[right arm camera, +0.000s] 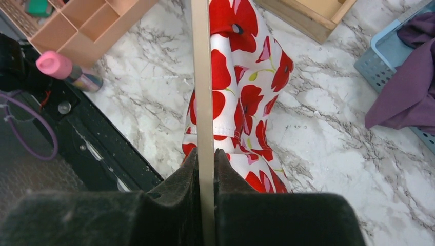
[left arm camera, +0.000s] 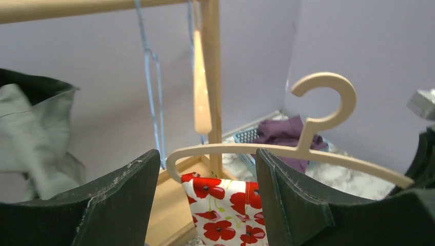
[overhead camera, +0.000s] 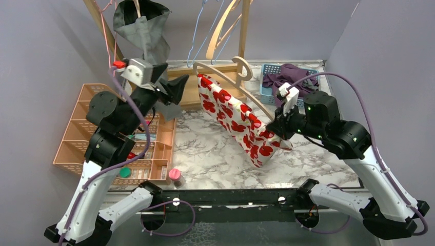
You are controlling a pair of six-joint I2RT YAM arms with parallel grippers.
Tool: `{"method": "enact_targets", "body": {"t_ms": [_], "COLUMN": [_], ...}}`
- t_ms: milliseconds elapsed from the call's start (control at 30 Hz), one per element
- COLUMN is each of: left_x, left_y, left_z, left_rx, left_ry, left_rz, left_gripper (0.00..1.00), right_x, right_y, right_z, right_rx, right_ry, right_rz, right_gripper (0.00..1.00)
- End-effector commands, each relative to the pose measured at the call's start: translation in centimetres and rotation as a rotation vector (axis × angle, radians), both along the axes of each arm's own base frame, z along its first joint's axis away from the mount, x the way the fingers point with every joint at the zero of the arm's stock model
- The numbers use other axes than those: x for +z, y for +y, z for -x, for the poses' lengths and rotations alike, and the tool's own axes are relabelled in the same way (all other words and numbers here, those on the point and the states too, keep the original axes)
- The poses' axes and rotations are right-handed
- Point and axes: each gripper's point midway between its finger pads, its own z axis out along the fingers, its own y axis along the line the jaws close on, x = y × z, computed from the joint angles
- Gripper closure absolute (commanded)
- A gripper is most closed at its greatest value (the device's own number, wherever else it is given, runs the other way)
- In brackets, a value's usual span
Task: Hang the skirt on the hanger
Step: Place the hanger at the clothesline.
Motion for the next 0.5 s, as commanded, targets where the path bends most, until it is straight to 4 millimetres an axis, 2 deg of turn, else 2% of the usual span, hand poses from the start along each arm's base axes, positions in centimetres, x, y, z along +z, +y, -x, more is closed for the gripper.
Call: {"method": "enact_targets", "body": {"t_ms": [0,167,467], "left_x": [4.5,6.5,10.0], "left_y": [4.4,6.2,9.3], "left_z": [0.6,1.3,3.2], "left_rx": [0.180,0.242,0.338], "left_ry": [-0.031,-0.049,-0.127], "left_rz": [0.263,0.326,0.355], "left_gripper": [0.29,0.29,0.29], "right_x": [4.5,3.7,4.4], "right_y": [1.5,3.9,5.4], "right_z": [-0.6,-0.1,-0.5], "right_rx": [-0.009,0.087,0.086], "right_ry": [-0.043,0.065,0.077], "right_rz": [-0.143,-0.143,-0.232], "right_gripper": [0.99,0.99,0.99]}}
